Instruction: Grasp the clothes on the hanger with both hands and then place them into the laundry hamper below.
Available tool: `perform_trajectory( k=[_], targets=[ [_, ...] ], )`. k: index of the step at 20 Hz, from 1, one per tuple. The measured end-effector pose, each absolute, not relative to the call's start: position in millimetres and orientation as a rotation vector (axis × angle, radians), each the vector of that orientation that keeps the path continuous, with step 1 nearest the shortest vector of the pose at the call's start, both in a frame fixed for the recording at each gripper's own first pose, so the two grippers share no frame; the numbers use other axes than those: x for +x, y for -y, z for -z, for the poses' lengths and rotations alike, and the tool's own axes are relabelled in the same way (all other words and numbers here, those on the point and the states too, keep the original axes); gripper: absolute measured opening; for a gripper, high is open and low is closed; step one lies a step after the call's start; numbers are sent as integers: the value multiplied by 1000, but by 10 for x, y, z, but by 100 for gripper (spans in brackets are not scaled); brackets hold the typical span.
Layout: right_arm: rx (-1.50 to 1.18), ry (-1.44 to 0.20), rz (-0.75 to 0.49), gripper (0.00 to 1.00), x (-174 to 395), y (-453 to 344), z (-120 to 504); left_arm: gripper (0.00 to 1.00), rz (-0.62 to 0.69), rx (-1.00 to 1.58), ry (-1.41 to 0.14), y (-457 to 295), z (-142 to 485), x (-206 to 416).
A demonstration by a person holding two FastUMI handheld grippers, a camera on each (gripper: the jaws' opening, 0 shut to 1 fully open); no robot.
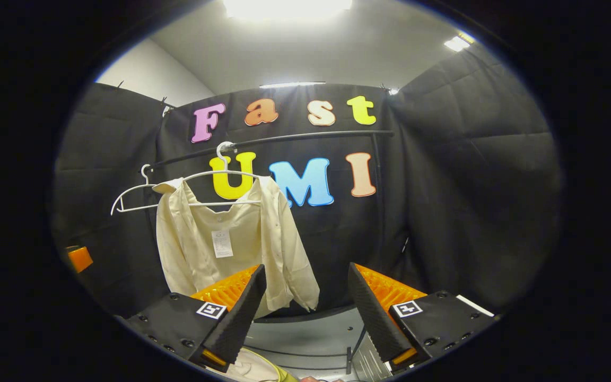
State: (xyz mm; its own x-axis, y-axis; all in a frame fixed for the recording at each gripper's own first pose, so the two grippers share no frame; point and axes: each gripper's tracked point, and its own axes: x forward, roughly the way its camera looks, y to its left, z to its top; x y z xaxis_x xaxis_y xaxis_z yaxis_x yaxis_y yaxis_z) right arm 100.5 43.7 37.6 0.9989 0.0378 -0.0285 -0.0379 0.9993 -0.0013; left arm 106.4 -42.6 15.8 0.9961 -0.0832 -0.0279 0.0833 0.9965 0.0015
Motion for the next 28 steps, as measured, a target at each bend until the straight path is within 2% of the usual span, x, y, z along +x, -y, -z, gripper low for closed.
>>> perform_trajectory(
  k=[5, 15, 18, 28],
  targets=[
    [42, -44, -87, 98, 1687, -499, -390, 95, 56, 17, -9, 797, -354, 1755],
    [51, -80, -135, 98, 2565, -248, -192, 95, 28, 41, -17, 1554, -145, 3195],
    [36, -109, -154, 98, 2750, -156, -58, 94, -32, 81, -13, 1612, -54, 3580],
    [5, -218, -243, 98, 3132, 11, 383, 95, -383, 132, 9, 1303, 188, 4470]
  ],
)
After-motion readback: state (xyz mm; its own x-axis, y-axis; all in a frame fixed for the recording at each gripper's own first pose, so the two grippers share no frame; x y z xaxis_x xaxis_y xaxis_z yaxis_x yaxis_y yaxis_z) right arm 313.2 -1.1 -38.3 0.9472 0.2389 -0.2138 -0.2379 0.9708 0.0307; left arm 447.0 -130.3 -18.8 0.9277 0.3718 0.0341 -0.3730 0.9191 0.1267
